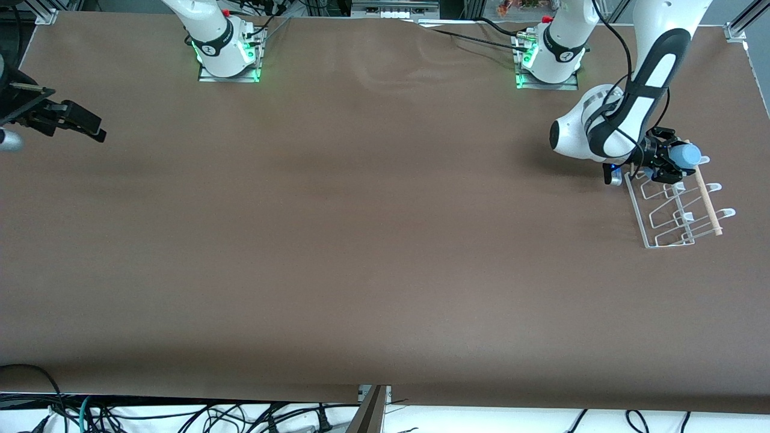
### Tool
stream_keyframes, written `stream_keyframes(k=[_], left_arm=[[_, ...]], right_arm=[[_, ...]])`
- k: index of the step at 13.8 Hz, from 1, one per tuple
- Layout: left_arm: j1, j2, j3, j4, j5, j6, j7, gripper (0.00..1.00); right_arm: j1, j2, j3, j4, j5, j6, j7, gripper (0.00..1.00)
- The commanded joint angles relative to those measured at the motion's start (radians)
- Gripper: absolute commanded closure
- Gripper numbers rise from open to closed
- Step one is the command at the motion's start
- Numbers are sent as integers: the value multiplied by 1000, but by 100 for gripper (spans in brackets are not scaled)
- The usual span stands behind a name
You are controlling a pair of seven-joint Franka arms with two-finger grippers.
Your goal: Transfer cup to left arm and place on rack
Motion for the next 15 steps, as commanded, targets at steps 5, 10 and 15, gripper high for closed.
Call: stream_keyframes(k=[5, 10, 15], left_arm=[[2, 18, -4, 101, -43, 4, -38, 0], [-5, -34, -13, 456, -608, -8, -27, 0], [-5, -111, -15, 737, -978, -24, -32, 0]], right_arm=[[67, 13, -94, 10, -3, 1, -8, 0], [68, 31, -94, 16, -3, -5, -8, 0], [66, 31, -94, 18, -3, -5, -8, 0]])
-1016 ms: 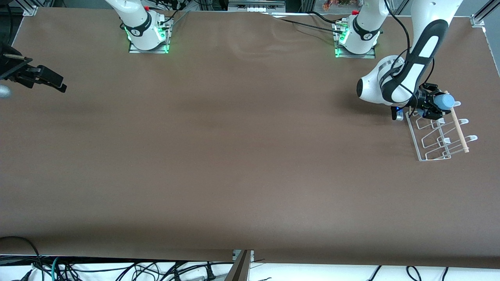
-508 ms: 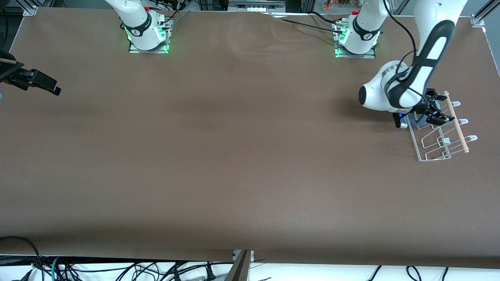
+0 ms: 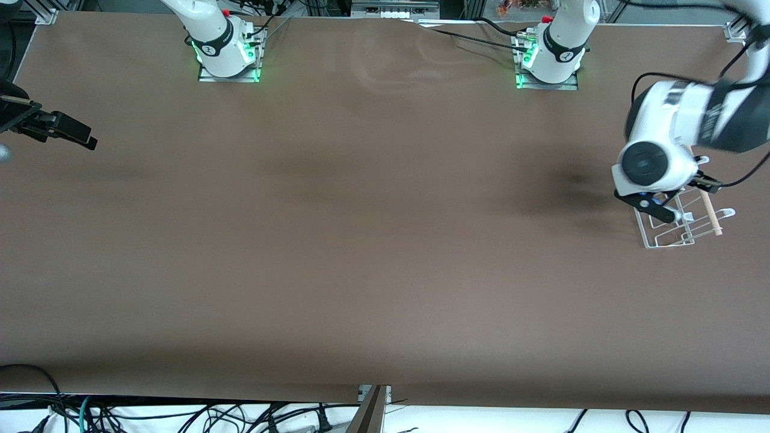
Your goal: Transfer cup to left arm and place on rack
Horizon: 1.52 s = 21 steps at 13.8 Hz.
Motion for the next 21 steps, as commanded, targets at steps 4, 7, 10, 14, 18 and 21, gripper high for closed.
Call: stream_keyframes(k=[4, 7, 10, 14, 18, 21], left_arm=[[5, -29, 17, 285, -396, -17, -3, 0], [7, -56, 91, 344, -611, -20, -53, 0], [-4, -87, 105, 349, -653, -41, -210, 0], [-18, -109, 98, 350, -753, -46, -446, 0], [-21, -109, 100, 349, -796, -48, -448, 0], [-16, -96, 103, 350, -796, -48, -445, 0]], right_arm=[[14, 0, -9, 34, -5, -53, -3, 0], [14, -3, -12, 36, -5, -59, -3, 0], [13, -3, -12, 36, -3, -59, -3, 0], [14, -3, -12, 36, -3, -58, -3, 0], [14, -3, -12, 37, -5, -58, -2, 0], [14, -3, -12, 36, -5, -58, -1, 0]])
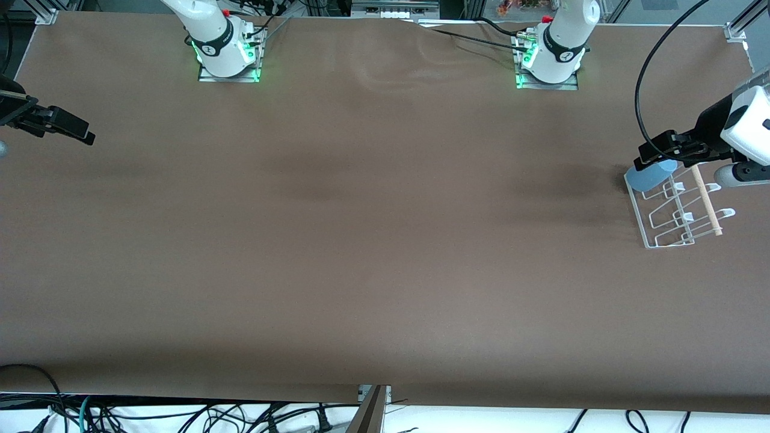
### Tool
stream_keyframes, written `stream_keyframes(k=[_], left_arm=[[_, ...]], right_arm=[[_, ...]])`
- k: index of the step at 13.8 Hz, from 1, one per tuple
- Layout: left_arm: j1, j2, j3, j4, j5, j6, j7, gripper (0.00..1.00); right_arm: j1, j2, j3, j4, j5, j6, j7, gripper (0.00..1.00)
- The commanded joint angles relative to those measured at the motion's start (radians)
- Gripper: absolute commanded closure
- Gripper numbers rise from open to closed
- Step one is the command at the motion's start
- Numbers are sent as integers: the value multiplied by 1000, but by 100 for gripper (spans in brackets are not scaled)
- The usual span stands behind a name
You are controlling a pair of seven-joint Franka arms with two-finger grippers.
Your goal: Transfer cup to left arm and place on rack
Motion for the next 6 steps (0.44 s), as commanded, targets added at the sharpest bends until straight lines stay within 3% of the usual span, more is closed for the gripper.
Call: stream_keyframes(k=[1, 6], left_arm=[[0, 7, 7, 7, -8, -14, -9, 0], [-1, 47, 4, 76, 0, -51, -9, 0]], right_arm=[[11, -2, -9, 16, -5, -22, -1, 0], [11, -2, -9, 16, -3, -20, -3, 0]])
